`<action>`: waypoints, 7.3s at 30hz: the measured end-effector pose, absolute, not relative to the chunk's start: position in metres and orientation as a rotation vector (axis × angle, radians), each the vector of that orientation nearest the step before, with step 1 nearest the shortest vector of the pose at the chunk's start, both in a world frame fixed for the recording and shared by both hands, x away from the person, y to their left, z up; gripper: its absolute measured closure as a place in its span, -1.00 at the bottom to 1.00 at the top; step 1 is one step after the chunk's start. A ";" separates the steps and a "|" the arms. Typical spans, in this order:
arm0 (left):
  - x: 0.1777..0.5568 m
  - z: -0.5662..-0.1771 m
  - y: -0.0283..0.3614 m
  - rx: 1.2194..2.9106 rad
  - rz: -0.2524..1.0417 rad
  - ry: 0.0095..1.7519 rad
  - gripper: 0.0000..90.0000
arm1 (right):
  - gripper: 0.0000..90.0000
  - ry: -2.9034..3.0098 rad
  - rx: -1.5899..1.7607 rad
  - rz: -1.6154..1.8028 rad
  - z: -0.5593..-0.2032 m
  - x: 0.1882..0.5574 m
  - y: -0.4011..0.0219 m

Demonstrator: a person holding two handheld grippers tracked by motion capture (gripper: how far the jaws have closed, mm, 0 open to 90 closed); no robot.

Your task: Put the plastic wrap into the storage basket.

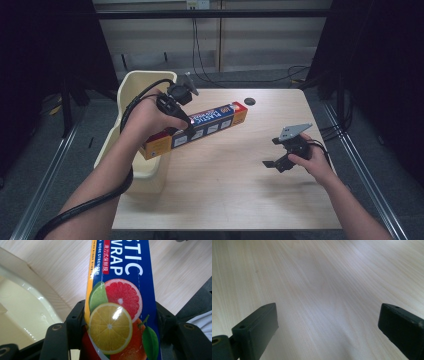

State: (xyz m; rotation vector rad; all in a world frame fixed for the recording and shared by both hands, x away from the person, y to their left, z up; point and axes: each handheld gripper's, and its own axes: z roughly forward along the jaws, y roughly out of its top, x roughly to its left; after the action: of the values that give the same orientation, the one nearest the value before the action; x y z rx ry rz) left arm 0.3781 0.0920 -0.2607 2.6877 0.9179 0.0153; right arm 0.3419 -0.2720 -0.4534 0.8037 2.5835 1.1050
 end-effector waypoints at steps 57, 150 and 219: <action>0.379 -0.203 0.184 2.467 0.091 1.282 -0.10 | -0.95 2.552 0.858 1.086 -0.463 0.342 -0.282; 0.373 -0.216 0.241 2.285 0.142 1.704 -0.11 | -0.94 2.590 0.757 1.068 -0.463 0.337 -0.271; 0.374 -0.281 0.235 2.302 -0.029 1.844 -0.12 | -0.95 2.564 0.757 1.079 -0.459 0.336 -0.272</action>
State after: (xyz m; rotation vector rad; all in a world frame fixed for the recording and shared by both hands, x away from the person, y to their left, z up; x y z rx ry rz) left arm 0.3741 0.2351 -0.2813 2.3024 1.8445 -0.0295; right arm 0.3360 -0.2724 -0.4594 0.7570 2.5643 1.0795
